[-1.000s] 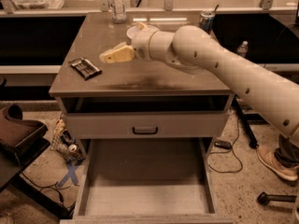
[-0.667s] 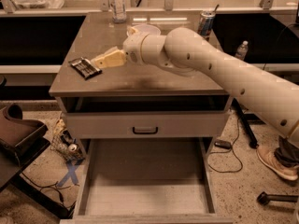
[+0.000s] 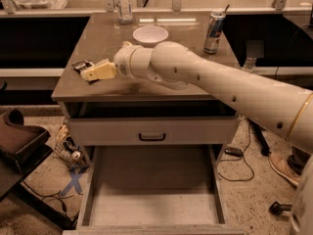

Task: Place rxbar chocolate into middle drawer

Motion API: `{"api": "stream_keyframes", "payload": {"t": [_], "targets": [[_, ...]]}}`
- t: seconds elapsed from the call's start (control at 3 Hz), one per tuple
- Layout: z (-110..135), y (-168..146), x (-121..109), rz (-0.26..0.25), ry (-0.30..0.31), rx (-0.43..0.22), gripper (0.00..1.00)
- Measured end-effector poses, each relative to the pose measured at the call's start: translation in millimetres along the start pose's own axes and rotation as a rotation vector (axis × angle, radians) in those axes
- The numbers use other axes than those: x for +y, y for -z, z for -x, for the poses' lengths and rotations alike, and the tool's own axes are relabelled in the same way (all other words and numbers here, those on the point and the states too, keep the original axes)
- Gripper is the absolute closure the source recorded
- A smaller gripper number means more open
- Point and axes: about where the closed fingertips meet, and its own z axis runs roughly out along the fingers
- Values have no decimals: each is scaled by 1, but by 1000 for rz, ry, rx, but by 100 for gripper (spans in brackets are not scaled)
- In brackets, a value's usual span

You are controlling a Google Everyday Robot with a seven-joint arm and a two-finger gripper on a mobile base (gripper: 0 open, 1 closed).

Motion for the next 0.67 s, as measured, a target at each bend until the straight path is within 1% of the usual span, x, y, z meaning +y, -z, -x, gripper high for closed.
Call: {"api": "stream_keyframes", "payload": {"t": [0.33,0.67], "targets": [[-1,-12,3,-20,-16,15,0],[-4,-23,9,-41,-15,52,0]]}}
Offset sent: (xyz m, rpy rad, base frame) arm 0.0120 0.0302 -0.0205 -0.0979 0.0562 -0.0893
